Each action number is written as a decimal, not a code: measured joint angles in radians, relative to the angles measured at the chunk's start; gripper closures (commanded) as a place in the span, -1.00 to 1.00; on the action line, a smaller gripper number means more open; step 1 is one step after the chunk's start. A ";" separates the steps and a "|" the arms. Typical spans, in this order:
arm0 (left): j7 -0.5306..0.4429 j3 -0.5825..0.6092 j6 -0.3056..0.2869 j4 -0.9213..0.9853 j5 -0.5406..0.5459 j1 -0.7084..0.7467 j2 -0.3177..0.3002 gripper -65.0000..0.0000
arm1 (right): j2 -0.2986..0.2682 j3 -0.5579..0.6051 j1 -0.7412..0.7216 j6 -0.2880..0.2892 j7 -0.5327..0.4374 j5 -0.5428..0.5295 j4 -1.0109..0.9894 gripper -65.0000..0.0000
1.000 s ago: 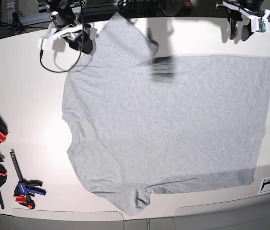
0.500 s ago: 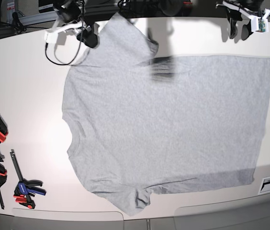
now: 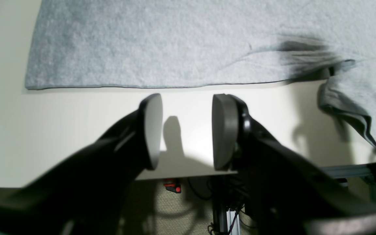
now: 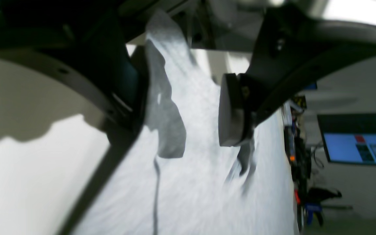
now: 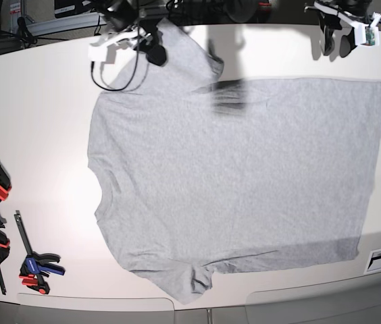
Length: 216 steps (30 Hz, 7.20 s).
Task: Fold the T-shirt properly
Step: 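Move right gripper to the shirt shoulder, left gripper to hem corner, then grasp the shirt edge with both grippers and pull it toward the arms, then lower the right gripper onto the shoulder seam beside the collar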
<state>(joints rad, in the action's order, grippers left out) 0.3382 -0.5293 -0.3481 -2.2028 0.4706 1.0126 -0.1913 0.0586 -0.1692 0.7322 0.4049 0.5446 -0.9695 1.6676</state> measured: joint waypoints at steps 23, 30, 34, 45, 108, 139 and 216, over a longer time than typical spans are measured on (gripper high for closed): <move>0.064 -0.029 0.189 0.000 0.066 -0.250 -0.002 0.28 | 0.000 0.009 0.002 -0.011 -0.001 0.080 -0.010 1.00; 0.062 -0.238 0.185 0.107 0.163 -0.320 -0.051 0.29 | 0.000 0.009 0.001 -0.011 -0.001 0.080 -0.010 1.00; 0.111 -0.343 0.140 0.347 0.285 -0.383 -0.124 0.29 | 0.000 0.009 0.001 -0.011 -0.001 0.080 -0.010 1.00; 0.232 -0.393 -0.177 1.110 0.576 -0.625 -0.373 0.33 | 0.000 0.006 0.000 -0.008 0.003 0.081 -0.010 1.00; 0.474 -0.205 -0.284 1.304 0.675 -0.715 -0.383 1.00 | 0.000 -0.006 0.083 0.064 0.054 0.125 0.092 1.00; 0.505 -0.323 -0.284 1.074 0.739 -0.413 -0.327 1.00 | 0.000 -0.240 0.452 0.209 0.162 -0.064 0.326 1.00; 0.267 -0.262 -0.105 1.070 0.346 -0.784 -0.300 1.00 | -0.006 0.097 -0.423 -0.051 -0.065 0.767 0.164 1.00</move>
<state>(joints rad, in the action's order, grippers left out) 0.6052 -0.7910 -0.4530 -1.1324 0.8162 0.2283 -0.4915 0.0528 -0.0727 0.3092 0.3542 0.4793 -0.2028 1.8320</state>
